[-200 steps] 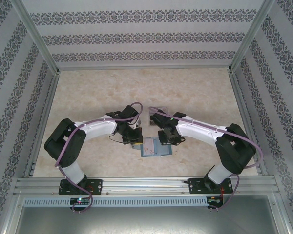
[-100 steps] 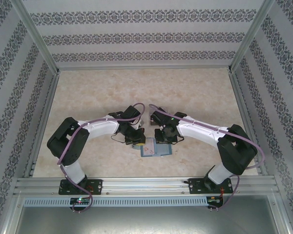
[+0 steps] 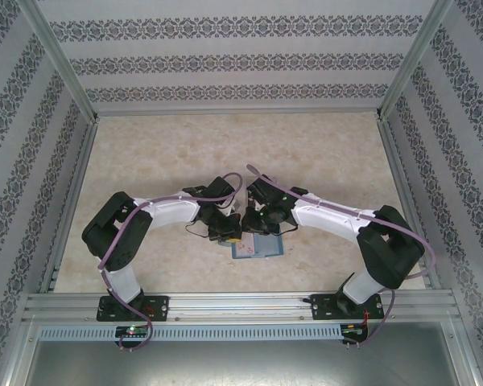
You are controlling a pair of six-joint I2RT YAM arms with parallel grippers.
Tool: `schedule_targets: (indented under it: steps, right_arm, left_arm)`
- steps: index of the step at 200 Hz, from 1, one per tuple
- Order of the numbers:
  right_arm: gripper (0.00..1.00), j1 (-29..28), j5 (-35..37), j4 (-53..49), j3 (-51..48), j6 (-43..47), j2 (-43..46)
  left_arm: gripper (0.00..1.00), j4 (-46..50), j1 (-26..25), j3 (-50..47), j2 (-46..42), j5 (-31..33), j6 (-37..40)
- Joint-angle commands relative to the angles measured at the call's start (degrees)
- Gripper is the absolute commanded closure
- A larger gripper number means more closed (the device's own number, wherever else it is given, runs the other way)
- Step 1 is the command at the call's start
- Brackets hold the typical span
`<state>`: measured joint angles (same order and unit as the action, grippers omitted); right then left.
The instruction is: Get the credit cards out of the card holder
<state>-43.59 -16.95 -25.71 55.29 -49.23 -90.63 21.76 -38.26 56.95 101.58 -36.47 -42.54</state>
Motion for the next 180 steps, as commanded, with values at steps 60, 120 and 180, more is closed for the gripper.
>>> schedule_targets:
  steps: [60,120,180]
  right_arm:
    - [0.78,2.63,-3.43,7.74,-5.64,-3.31,-3.4]
    - [0.78,3.6,-4.11,9.89,-7.64,-3.5,-3.26]
    - [0.78,3.93,-4.36,10.3,-8.44,-2.99,-4.13]
  left_arm:
    - [1.0,0.13,-0.67,-0.04,1.22,0.52,0.01]
    - [1.0,0.3,-0.67,-0.05,1.35,0.59,0.01]
    - [1.0,0.57,-0.67,-0.08,1.27,0.71,0.01]
